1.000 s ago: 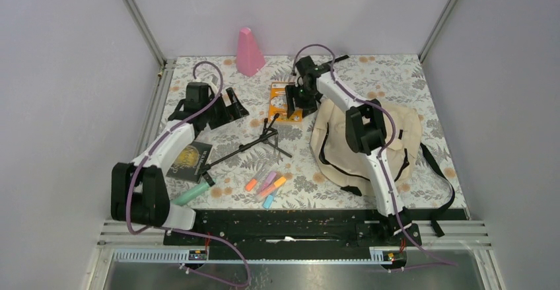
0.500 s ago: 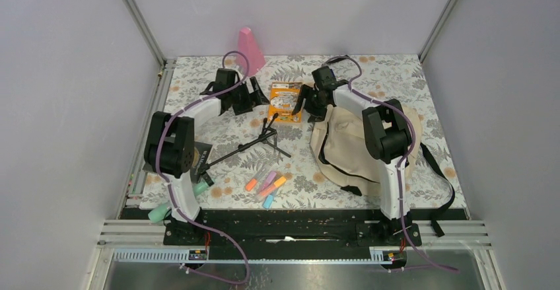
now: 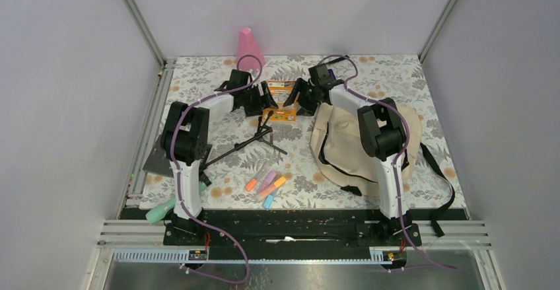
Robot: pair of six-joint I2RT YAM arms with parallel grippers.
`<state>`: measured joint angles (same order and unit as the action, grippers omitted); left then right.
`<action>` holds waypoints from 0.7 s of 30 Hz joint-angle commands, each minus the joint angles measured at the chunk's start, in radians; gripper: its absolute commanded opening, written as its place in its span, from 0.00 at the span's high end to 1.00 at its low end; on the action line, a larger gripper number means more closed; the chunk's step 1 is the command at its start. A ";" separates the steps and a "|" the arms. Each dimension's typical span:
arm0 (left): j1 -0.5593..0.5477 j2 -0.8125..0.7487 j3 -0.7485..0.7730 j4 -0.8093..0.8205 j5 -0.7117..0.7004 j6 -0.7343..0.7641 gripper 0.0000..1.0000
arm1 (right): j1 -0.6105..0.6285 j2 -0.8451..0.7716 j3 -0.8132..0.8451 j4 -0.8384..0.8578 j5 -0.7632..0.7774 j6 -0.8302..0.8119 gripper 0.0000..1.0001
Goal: Pack the student bag
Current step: Pick up the book from the center of the board.
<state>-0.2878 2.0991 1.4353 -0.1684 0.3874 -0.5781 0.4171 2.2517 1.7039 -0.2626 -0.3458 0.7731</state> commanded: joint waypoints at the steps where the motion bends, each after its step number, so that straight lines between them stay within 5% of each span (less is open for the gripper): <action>1: -0.010 0.017 0.035 -0.002 0.049 0.001 0.29 | 0.025 -0.006 0.005 0.129 -0.061 0.087 0.29; 4: -0.010 0.019 0.035 0.000 0.062 0.002 0.46 | 0.025 -0.038 -0.052 0.230 -0.077 0.141 0.32; 8: -0.010 0.013 0.036 0.000 0.072 0.001 0.55 | 0.025 -0.073 -0.116 0.386 -0.108 0.220 0.37; 16: -0.010 0.010 0.048 -0.006 0.098 0.015 0.62 | 0.037 -0.069 -0.143 0.548 -0.195 0.288 0.43; 21: -0.010 0.007 0.050 -0.004 0.107 0.024 0.63 | 0.049 -0.048 -0.127 0.499 -0.179 0.253 0.43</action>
<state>-0.2661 2.1120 1.4418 -0.2161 0.3935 -0.5568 0.4114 2.2337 1.5509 0.1673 -0.4374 1.0073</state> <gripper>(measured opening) 0.383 0.577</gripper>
